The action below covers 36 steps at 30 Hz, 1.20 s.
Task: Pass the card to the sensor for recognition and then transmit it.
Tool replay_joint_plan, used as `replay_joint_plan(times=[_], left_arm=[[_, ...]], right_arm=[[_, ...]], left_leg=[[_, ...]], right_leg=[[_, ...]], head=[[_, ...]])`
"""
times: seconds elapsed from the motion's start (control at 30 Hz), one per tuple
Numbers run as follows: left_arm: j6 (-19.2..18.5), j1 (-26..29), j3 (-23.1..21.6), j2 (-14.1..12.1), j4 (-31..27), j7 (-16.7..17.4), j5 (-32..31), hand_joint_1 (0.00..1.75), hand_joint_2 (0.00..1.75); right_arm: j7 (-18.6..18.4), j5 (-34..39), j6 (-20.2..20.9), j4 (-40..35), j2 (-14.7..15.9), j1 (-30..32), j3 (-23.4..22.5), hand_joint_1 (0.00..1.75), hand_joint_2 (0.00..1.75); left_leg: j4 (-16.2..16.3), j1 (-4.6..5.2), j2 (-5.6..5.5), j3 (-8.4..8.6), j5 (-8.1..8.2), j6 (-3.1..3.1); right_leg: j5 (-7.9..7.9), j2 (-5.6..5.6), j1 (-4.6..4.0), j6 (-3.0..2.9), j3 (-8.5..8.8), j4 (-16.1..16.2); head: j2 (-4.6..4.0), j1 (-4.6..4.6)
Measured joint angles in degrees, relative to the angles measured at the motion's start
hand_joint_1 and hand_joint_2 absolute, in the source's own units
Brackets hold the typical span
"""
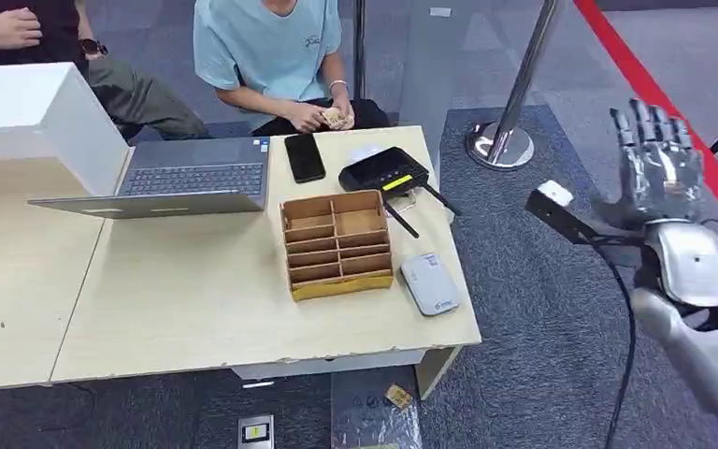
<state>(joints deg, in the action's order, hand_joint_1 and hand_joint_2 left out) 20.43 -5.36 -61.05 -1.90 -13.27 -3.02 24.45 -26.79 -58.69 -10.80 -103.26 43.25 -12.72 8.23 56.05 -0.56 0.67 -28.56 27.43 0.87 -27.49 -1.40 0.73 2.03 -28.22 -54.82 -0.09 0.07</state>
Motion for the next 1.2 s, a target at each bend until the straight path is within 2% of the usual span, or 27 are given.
replay_joint_plan(times=[0.13,0.2,0.27,0.37,0.43,0.5,0.6,0.67,0.73,0.83,0.87,1.0,1.07,1.1,1.17,1.2], left_arm=[[0.4,0.1,0.7,0.0,0.0,0.5,1.3,0.0,1.75],[0.7,0.1,1.1,0.0,0.0,0.8,2.2,0.0,1.75],[0.9,0.1,1.4,0.1,0.0,1.3,2.9,0.0,1.75],[0.9,0.1,1.7,0.4,0.0,2.1,3.5,0.0,1.75],[1.0,0.0,2.0,0.5,0.0,2.4,3.6,0.0,1.75],[1.2,-0.1,2.1,0.5,0.0,2.9,3.8,0.0,1.75],[1.7,-0.3,2.4,0.5,0.0,2.8,4.0,0.0,1.75],[2.0,-0.5,2.4,0.5,0.0,2.4,4.0,0.0,1.75],[2.3,-0.4,2.5,0.4,0.0,2.0,4.0,0.0,1.75],[2.5,-0.9,2.5,0.3,0.0,1.8,3.9,0.0,1.75],[2.5,-0.9,2.5,0.2,0.0,1.7,3.9,0.0,1.75],[2.3,-0.9,2.5,0.2,0.0,1.8,3.7,0.0,1.75],[1.9,-0.9,2.5,-0.1,0.0,2.3,3.4,0.0,1.75],[1.8,-0.9,2.5,-0.2,0.0,2.5,3.2,0.0,1.75],[1.6,-0.9,2.5,-0.3,0.0,2.7,3.1,0.0,1.75],[1.6,-0.9,2.5,-0.3,0.0,2.7,3.1,0.0,1.75]], right_arm=[[5.6,5.3,-8.7,-6.0,-1.2,10.9,-12.8,0.0,1.75],[10.3,9.4,-13.1,-7.2,-4.2,15.6,-19.2,0.0,1.75],[15.3,12.5,-15.8,-6.8,-8.0,19.0,-24.5,0.0,1.75],[25.2,14.0,-20.7,-0.4,-14.0,21.8,-30.9,0.0,1.75],[28.1,14.4,-24.6,6.3,-17.2,21.7,-33.8,0.0,1.75],[28.4,14.9,-26.4,12.4,-19.3,21.1,-36.0,0.0,1.75],[29.7,17.3,-28.3,28.7,-22.2,15.7,-40.2,0.0,1.75],[27.9,16.6,-28.5,38.7,-24.0,13.6,-43.4,0.0,1.75],[24.4,16.0,-28.3,49.0,-26.3,11.8,-45.8,0.0,1.75],[18.2,15.9,-25.4,60.4,-29.2,10.2,-48.2,0.0,1.75],[17.6,15.8,-25.0,62.8,-29.9,9.7,-48.8,0.0,1.75],[17.2,16.1,-23.0,72.4,-33.4,8.2,-50.8,0.0,1.75],[18.4,16.8,-20.6,76.1,-34.9,7.7,-51.5,0.0,1.75],[19.0,16.9,-19.1,77.7,-35.6,7.5,-51.9,1.69,1.75],[19.5,16.6,-17.3,80.1,-36.8,7.0,-52.3,1.75,1.75],[19.7,16.3,-16.4,81.4,-37.3,6.8,-52.4,1.48,1.75]], left_leg=[[-0.1,-0.01,-0.03,0.02,0.0,0.0],[-0.1,-0.03,-0.02,0.05,0.0,0.0],[-0.1,-0.04,-0.04,0.05,0.01,0.01],[-0.1,-0.04,0.07,0.07,0.02,0.03],[-0.1,0.03,0.07,0.08,0.02,0.02],[-0.1,0.03,0.05,0.08,0.01,0.02],[-0.1,-0.01,0.29,0.22,0.01,0.02],[-0.1,-0.02,0.19,0.2,0.01,0.02],[-0.1,-0.01,0.27,0.17,0.02,0.03],[-0.2,-0.01,0.33,0.23,0.01,0.03],[-0.2,-0.03,0.33,0.24,0.01,0.04],[-0.3,-0.08,0.31,0.24,0.0,0.05],[-0.3,-0.08,0.31,0.24,-0.01,0.06],[-0.3,-0.08,0.31,0.24,-0.01,0.07],[-0.3,-0.08,0.31,0.24,-0.01,0.08],[-0.3,-0.07,0.31,0.24,-0.02,0.08]], right_leg=[[-0.05,-0.02,-0.02,0.01,0.08,0.0],[-0.07,-0.01,-0.03,-0.01,0.08,0.0],[-0.08,-0.02,-0.05,0.0,0.12,0.0],[-0.08,0.02,-0.05,-0.01,0.07,0.0],[-0.07,0.03,0.04,-0.01,0.09,0.0],[-0.07,0.02,0.05,0.0,0.09,0.0],[-0.03,0.25,-0.01,-0.04,0.05,0.0],[-0.08,0.15,-0.04,0.01,0.16,0.0],[-0.05,0.26,-0.04,-0.04,0.07,0.0],[-0.04,0.32,-0.03,-0.07,0.03,0.0],[-0.05,0.32,-0.05,-0.07,0.03,0.0],[-0.13,0.31,-0.1,-0.2,0.03,-0.1],[-0.13,0.31,-0.1,-0.21,0.03,-0.1],[-0.14,0.31,-0.1,-0.21,0.03,-0.1],[-0.14,0.31,-0.09,-0.21,0.04,-0.1],[-0.14,0.31,-0.09,-0.21,0.05,-0.1]], head=[[0.0,0.02],[0.0,0.0],[0.0,0.04],[0.0,0.09],[0.0,0.02],[0.0,0.07],[0.0,0.04],[0.0,0.07],[0.0,0.0],[0.0,0.0],[0.0,0.02],[0.0,0.0],[0.0,-0.02],[0.0,0.02],[0.0,0.0],[0.0,0.02]])
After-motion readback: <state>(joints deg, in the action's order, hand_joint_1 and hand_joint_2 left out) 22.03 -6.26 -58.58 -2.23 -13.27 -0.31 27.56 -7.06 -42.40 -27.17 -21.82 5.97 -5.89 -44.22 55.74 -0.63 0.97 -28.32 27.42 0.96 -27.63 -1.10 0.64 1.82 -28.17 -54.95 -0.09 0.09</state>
